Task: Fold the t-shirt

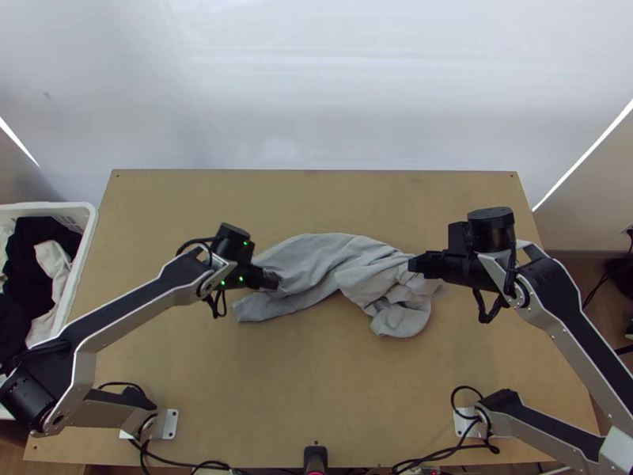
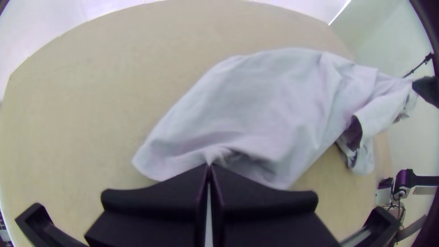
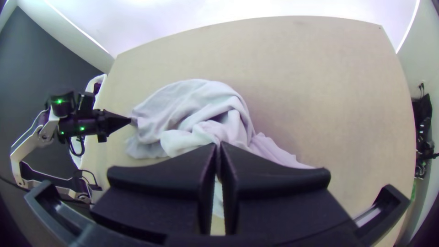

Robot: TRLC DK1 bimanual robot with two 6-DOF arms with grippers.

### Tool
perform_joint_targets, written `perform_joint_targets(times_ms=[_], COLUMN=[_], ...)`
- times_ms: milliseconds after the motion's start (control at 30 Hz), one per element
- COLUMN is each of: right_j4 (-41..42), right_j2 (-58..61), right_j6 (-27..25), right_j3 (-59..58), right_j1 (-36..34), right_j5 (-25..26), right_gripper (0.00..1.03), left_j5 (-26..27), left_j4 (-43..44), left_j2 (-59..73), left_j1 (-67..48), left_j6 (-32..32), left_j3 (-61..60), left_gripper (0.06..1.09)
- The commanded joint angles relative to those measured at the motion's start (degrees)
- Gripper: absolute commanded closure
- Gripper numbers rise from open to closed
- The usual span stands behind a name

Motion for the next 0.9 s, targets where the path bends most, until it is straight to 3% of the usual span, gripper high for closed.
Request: perform_joint_targets(times_ms=[0, 233, 400, 667, 867], right_j4=[0.0, 0.0, 0.0, -0.3, -5.5], right_j2=[0.0, -0.4, -0.5, -2.1, -4.0], right_j6=[0.1, 0.1, 0.1, -1.2, -3.4], right_j3=[-0.3, -0.9, -1.6, -2.9, -3.4], right_j1=[0.1, 0.2, 0.4, 1.5, 6.4], right_j5=[-0.1, 0.0, 0.0, -0.1, -0.3], right_gripper=[1.00, 1.00, 1.00, 1.00, 1.00], left_j5=[-0.2, -0.2, -0.2, -0.2, -0.2], left_j4=[3.4, 3.0, -0.1, 0.6, 0.2], left_j2=[1.3, 7.9, 14.6, 19.5, 18.3], left_j1=[8.5, 22.1, 23.0, 18.5, 17.9], left_j6=[-2.6, -7.1, -6.9, -7.5, -8.3], left_j3=[5.8, 24.7, 35.7, 38.2, 35.9], left_gripper=[1.05, 1.05, 1.05, 1.05, 1.05])
